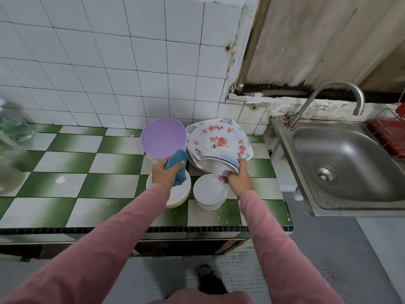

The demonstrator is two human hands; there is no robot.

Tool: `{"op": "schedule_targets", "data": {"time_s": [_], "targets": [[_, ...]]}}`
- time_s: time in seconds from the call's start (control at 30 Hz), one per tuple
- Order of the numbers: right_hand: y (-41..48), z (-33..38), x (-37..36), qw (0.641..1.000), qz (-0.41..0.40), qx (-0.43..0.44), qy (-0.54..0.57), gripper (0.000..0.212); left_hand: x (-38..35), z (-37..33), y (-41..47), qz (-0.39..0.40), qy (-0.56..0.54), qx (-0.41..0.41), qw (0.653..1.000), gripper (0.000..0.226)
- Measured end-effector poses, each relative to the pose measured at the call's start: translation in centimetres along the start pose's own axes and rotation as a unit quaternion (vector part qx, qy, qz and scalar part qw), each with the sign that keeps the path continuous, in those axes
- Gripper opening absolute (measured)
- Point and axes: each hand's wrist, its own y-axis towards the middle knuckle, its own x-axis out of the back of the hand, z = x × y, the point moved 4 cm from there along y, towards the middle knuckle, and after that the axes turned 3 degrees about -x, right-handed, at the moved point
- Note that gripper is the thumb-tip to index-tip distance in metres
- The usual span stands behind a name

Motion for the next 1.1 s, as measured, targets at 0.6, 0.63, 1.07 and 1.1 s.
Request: {"op": "schedule_targets", "data": {"time_s": [0.6,0.63,1.07,1.1], "targets": [[0.3,1.8,-2.0,0.918,0.154,-0.161,0.328,0.072,-5.0,-6.8,-2.5,-0.063,0.008,-0.274,0.960,0.033],[0.3,2.1,-2.4,0.908,0.177,-0.152,0.349,0.069,-5.6,-7.1,-2.5,-0.035,0.073,-0.339,0.937,0.036],[1.4,5.5,-2.9,0.868,0.204,-0.122,0.436,0.079,-10.9,-8.5,-3.0,0.228,0.371,-0.279,0.856,0.036],[1.6,5.6,-2.9,0.867,0.203,-0.125,0.437,0.069,-10.9,-8.8,-3.0,0.247,0.330,-0.244,0.878,0.033]]}}
